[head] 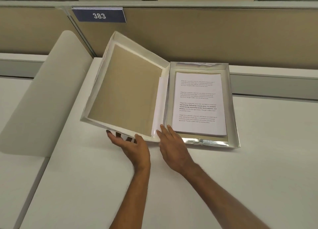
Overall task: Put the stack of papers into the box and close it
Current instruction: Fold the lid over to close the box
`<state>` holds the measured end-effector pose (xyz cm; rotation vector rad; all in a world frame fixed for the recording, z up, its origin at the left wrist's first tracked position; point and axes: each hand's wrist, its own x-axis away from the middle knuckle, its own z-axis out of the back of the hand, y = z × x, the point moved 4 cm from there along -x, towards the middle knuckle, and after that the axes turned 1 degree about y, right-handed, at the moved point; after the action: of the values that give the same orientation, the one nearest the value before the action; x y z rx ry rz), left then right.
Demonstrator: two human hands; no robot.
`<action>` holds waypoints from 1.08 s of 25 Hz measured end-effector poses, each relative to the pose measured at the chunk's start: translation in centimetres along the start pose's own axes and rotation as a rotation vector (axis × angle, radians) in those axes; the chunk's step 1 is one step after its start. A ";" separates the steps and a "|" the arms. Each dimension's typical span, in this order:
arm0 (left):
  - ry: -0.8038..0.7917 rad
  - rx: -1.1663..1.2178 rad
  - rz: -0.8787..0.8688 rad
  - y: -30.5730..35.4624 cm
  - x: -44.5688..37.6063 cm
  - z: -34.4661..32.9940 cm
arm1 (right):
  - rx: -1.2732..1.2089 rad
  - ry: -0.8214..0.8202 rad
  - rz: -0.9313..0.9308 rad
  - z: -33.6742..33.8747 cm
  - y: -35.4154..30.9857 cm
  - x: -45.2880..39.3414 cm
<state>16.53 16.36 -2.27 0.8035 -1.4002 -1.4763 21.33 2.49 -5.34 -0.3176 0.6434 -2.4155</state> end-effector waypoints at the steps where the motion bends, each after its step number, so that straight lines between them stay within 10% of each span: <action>1: -0.030 -0.003 -0.049 0.3 0.4 -0.1 | -0.069 0.000 -0.002 0.2 0.1 0.0; 6: -0.334 -0.166 -0.266 0.9 3.4 -2.3 | -0.546 0.162 -0.205 3.2 1.6 0.7; 15: -0.696 -0.716 -0.921 1.6 7.1 -7.2 | -1.432 0.928 -0.807 12.6 11.8 7.1; 27: -0.808 -1.025 -1.087 -0.5 7.9 -10.3 | -1.081 0.650 -0.929 12.6 16.7 9.3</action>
<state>22.97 5.08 -3.19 0.2148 -0.3590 -3.1946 27.03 -19.52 -2.54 -0.2689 2.5676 -2.7054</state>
